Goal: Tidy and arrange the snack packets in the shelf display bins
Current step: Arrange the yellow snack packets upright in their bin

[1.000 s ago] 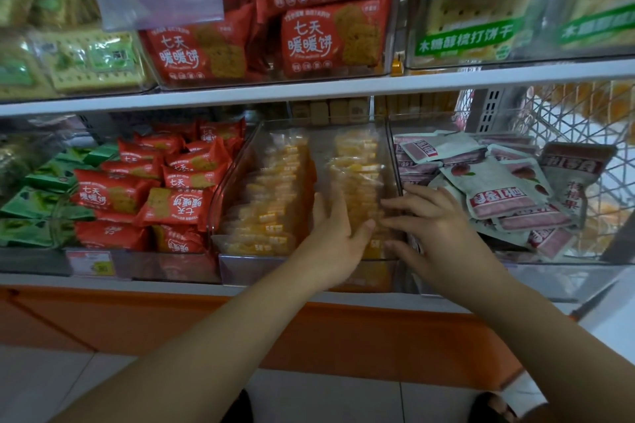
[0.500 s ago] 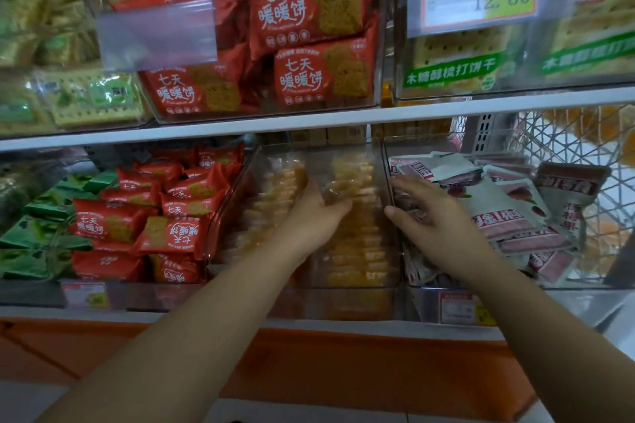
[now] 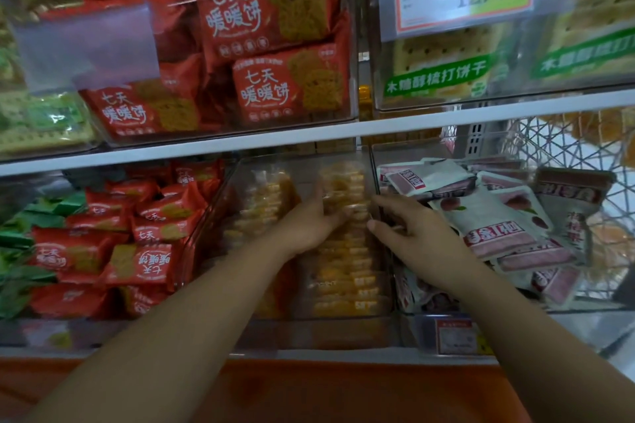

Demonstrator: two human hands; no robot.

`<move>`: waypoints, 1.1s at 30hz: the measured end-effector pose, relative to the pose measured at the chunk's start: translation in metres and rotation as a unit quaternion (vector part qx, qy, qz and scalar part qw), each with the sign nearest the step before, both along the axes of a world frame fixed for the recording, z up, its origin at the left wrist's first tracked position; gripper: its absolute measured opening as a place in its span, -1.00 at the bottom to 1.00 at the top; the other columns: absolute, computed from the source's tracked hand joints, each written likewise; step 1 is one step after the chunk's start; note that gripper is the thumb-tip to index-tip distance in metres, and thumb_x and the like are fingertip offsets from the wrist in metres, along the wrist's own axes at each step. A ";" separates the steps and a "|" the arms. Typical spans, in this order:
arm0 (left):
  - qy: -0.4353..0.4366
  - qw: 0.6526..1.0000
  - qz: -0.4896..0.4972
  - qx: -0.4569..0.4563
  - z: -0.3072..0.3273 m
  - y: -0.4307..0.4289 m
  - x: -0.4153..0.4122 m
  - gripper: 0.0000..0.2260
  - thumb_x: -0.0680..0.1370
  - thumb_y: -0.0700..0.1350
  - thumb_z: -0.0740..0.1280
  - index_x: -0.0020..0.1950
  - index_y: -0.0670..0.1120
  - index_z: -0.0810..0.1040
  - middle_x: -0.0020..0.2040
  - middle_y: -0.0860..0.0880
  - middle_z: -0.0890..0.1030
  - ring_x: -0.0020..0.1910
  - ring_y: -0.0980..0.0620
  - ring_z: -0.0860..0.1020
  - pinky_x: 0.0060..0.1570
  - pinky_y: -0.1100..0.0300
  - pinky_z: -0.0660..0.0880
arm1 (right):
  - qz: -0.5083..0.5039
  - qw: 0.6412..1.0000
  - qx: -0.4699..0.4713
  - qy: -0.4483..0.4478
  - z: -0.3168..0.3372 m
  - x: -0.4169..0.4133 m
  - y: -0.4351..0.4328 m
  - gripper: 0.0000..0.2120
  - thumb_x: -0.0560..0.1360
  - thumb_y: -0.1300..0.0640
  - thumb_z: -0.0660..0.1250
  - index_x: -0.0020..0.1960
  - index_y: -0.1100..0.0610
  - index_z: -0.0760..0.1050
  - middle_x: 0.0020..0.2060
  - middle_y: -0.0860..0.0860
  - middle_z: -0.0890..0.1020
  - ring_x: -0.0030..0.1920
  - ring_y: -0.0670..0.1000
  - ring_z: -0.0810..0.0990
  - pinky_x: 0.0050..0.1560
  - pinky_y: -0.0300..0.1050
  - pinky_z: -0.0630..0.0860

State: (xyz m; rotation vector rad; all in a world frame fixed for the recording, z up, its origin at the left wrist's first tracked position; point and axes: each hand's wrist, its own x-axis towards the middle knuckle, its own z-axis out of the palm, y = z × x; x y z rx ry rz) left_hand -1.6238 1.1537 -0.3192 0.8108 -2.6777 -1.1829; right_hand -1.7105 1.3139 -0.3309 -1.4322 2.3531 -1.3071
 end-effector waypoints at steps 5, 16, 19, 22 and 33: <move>-0.021 0.999 -0.042 0.011 0.000 -0.002 -0.004 -0.39 0.59 0.09 0.21 0.54 0.05 -0.01 0.49 0.02 0.24 0.43 0.05 0.27 0.40 0.18 0.22 | -0.004 1.000 0.001 0.011 -0.001 0.001 -0.001 -0.58 0.54 0.06 0.26 0.39 0.05 0.36 0.37 -0.02 0.39 0.23 -0.12 0.40 0.00 -0.53 0.22; -0.090 0.991 -0.031 -0.093 -0.001 -0.004 -0.015 -0.45 0.55 0.24 0.16 0.50 0.15 0.15 0.53 -0.10 0.14 0.44 -0.09 0.26 0.37 0.08 0.27 | 0.011 1.000 0.022 0.011 -0.004 0.001 0.004 -0.59 0.55 0.00 0.23 0.39 -0.02 0.36 0.41 -0.03 0.36 0.27 -0.11 0.41 0.03 -0.55 0.26; -0.077 0.993 -0.051 -0.080 0.000 -0.007 -0.015 -0.51 0.54 0.21 0.21 0.44 0.11 0.29 0.43 -0.02 0.35 0.34 -0.01 0.38 0.33 0.08 0.34 | 0.008 1.000 0.022 0.008 -0.004 0.002 0.005 -0.58 0.56 0.02 0.23 0.40 0.00 0.34 0.42 -0.02 0.33 0.33 -0.09 0.36 -0.03 -0.67 0.20; -0.087 0.991 -0.068 -0.079 -0.002 -0.006 -0.014 -0.41 0.41 0.34 0.20 0.39 0.13 0.39 0.37 0.03 0.42 0.28 0.04 0.43 0.32 0.05 0.36 | 0.009 1.000 0.022 0.005 -0.002 0.003 0.005 -0.58 0.56 0.03 0.22 0.41 0.00 0.32 0.42 -0.02 0.32 0.26 -0.09 0.42 -0.04 -0.60 0.23; -0.007 1.000 0.005 -0.021 -0.005 -0.007 -0.010 -0.26 0.50 0.09 0.36 0.51 0.22 -0.07 0.54 -0.05 0.07 0.46 -0.03 0.21 0.20 0.28 0.23 | 0.022 1.000 0.006 -0.003 0.003 0.002 0.005 -0.59 0.53 0.01 0.28 0.36 -0.02 0.40 0.29 -0.06 0.48 0.04 -0.13 0.52 -0.01 -0.45 0.40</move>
